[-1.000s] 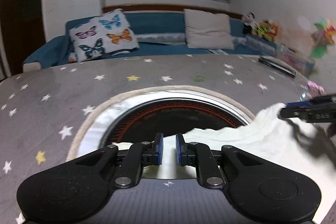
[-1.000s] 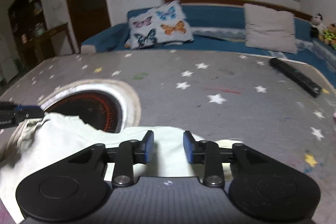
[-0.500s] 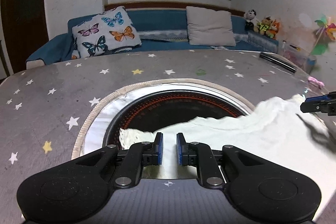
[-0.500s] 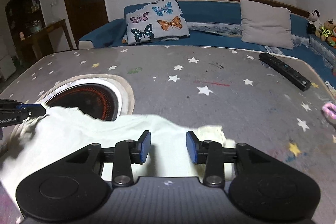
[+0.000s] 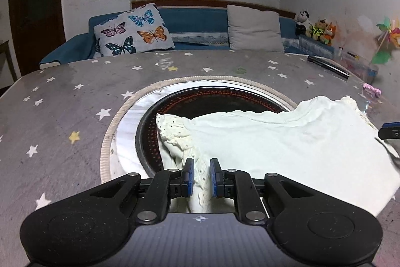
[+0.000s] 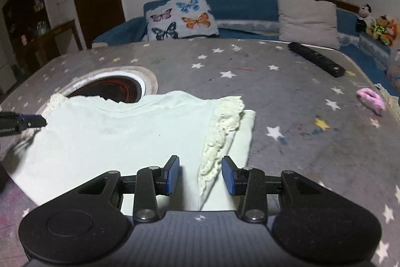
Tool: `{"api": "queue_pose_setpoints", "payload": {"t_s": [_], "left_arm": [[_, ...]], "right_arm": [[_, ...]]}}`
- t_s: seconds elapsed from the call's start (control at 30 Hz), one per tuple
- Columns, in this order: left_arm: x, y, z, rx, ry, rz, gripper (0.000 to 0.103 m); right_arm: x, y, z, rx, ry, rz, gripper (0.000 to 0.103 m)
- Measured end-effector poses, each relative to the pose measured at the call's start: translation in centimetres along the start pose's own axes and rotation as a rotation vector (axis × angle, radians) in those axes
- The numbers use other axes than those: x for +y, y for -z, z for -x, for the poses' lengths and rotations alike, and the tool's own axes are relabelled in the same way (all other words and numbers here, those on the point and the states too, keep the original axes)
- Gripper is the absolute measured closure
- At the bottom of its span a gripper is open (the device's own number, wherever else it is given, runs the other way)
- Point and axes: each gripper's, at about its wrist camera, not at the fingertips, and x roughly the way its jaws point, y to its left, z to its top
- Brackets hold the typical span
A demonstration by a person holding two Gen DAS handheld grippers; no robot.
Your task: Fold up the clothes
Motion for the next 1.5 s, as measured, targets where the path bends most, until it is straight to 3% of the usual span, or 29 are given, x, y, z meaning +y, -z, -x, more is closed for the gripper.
{"api": "queue_pose_setpoints", "payload": {"t_s": [0.23,0.4,0.6,0.73,0.77,0.8,0.9,1.0,1.23,1.5], "left_arm": [[-0.1,1.9,1.5,0.002,-0.019,0.014,0.087],[0.1,3.0,2.5,-0.002,-0.049,0.017,0.087],[0.2,3.7,4.3,-0.019,-0.062,0.034,0.087],[0.1,4.2,5.1,-0.022,-0.063,0.051,0.087],[0.2,4.3,5.2,-0.023,-0.064,0.055,0.087],[0.3,4.4,5.3,-0.021,-0.064,0.059,0.088],[0.4,4.9,5.4,-0.004,-0.068,0.062,0.088],[0.7,5.4,5.3,0.004,-0.082,0.058,0.09],[0.9,5.4,6.0,0.0,-0.082,0.07,0.089],[0.4,5.4,7.3,-0.018,-0.04,0.077,0.087]], "right_arm": [[1.8,2.2,2.6,-0.017,-0.075,0.017,0.066],[1.8,4.6,2.7,0.031,-0.045,0.02,0.066],[0.7,5.5,4.9,-0.002,-0.007,-0.02,0.066],[0.5,5.4,4.9,-0.015,-0.037,-0.053,0.068],[0.5,5.4,4.5,-0.009,-0.041,-0.066,0.072],[0.4,5.5,4.2,-0.001,-0.046,-0.079,0.083],[0.6,5.8,4.3,-0.002,-0.035,-0.088,0.098],[0.8,5.9,5.0,-0.02,-0.009,-0.079,0.101],[0.3,6.4,5.2,-0.006,0.021,-0.081,0.101],[1.3,5.5,5.4,-0.034,-0.006,-0.039,0.09]]}}
